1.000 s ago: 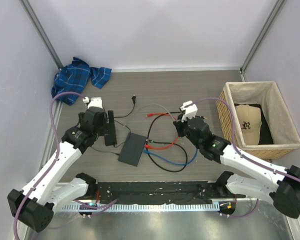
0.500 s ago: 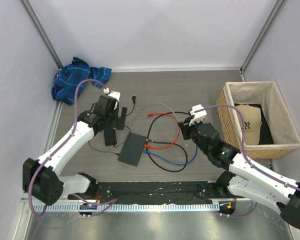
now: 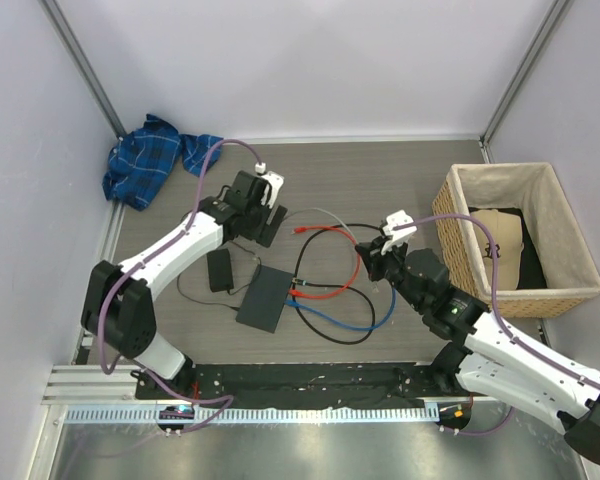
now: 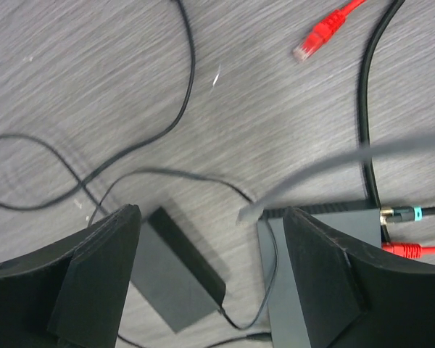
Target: Insert the plug into the switch port
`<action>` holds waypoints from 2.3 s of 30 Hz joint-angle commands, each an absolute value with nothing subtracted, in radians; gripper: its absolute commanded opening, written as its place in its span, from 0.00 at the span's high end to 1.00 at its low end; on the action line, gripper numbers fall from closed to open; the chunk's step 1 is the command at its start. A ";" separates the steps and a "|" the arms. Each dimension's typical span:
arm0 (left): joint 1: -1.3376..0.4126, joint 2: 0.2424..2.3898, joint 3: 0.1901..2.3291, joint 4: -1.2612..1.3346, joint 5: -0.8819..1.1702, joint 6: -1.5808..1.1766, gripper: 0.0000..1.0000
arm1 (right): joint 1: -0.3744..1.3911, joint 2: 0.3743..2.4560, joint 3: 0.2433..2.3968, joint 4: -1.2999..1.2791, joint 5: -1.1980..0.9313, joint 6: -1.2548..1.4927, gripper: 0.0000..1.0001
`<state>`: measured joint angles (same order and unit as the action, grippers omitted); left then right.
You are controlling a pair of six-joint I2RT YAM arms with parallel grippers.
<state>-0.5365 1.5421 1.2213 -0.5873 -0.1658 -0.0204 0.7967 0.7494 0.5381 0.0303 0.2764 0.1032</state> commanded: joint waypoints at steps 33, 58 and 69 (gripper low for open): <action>-0.725 1.255 1.088 -0.357 -0.308 0.130 1.00 | 0.801 0.859 0.748 -0.095 0.068 0.153 0.34; -0.933 1.132 0.979 -0.278 -0.460 0.160 0.99 | 0.758 1.086 1.107 -0.235 -0.225 0.179 0.51; -0.933 1.057 0.965 -0.288 -0.589 -0.042 0.36 | 0.750 1.167 1.106 -0.210 -0.204 -0.122 0.99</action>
